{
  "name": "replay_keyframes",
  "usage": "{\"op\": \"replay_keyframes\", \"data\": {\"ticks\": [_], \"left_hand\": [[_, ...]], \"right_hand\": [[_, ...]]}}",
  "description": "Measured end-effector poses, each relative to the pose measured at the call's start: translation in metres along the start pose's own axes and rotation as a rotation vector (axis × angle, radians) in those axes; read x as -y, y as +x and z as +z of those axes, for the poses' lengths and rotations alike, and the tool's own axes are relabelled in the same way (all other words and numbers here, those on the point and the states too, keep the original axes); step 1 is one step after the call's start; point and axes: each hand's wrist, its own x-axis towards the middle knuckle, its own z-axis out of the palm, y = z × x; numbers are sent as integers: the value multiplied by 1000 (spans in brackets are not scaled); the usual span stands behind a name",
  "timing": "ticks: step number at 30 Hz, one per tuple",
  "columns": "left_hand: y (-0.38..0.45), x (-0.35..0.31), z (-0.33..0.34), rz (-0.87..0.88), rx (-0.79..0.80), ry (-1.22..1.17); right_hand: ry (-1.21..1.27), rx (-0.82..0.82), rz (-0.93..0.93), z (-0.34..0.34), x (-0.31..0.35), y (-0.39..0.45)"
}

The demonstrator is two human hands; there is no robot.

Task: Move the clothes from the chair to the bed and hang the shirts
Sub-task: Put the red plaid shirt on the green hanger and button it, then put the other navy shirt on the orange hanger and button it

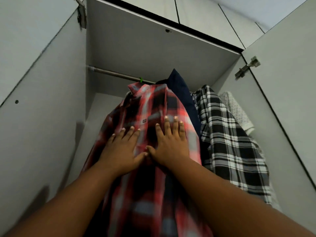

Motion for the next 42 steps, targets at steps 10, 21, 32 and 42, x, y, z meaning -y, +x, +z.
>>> {"op": "replay_keyframes", "data": {"ticks": [10, 21, 32, 42], "left_hand": [[-75, -166, -6, 145, 35, -162], [-254, -475, -17, 402, 238, -435], [-359, -734, -61, 805, 194, -749], [-416, -936, -116, 1023, 241, -1091]], "right_hand": [[-148, 249, 86, -67, -118, -157], [-280, 578, 299, -165, -308, -468], [-643, 759, 438, -286, -462, -667], [-793, 900, 780, -445, -543, -762]]}}
